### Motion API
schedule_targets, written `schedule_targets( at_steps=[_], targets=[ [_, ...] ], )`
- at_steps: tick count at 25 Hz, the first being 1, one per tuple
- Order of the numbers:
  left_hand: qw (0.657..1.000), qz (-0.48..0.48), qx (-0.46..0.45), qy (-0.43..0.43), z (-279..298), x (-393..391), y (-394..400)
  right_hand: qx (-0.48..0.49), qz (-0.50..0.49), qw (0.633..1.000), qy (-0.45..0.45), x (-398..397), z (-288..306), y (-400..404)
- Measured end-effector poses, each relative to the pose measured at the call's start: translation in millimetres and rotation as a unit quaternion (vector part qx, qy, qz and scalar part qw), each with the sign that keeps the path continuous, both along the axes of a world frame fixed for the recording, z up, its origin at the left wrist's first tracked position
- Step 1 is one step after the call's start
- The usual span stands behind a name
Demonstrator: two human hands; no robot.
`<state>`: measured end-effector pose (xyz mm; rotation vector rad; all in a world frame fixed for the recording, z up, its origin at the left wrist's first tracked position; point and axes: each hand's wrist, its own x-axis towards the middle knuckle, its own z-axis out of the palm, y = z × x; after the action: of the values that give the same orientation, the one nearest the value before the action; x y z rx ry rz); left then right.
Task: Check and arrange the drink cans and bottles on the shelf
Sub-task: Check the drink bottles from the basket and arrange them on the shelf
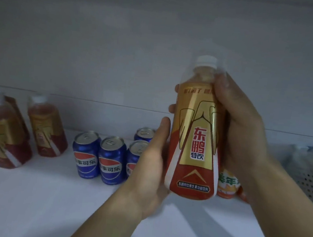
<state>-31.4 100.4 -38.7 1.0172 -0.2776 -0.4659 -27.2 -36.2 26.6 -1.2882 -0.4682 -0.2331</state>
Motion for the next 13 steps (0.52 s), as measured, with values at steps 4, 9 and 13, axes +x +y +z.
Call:
schedule_targets(
  at_steps=[4,9,13],
  targets=[
    [0.997,0.047,0.017,-0.064,0,-7,-8,-0.014,-0.038,0.999,0.006,7,-1,-3],
    [0.992,0.089,0.008,-0.084,0,-9,-8,0.051,0.032,0.994,0.089,13,-4,-4],
    [0.995,0.063,0.043,-0.058,4,-11,-3,0.052,0.055,0.993,0.087,9,-8,-4]
  ],
)
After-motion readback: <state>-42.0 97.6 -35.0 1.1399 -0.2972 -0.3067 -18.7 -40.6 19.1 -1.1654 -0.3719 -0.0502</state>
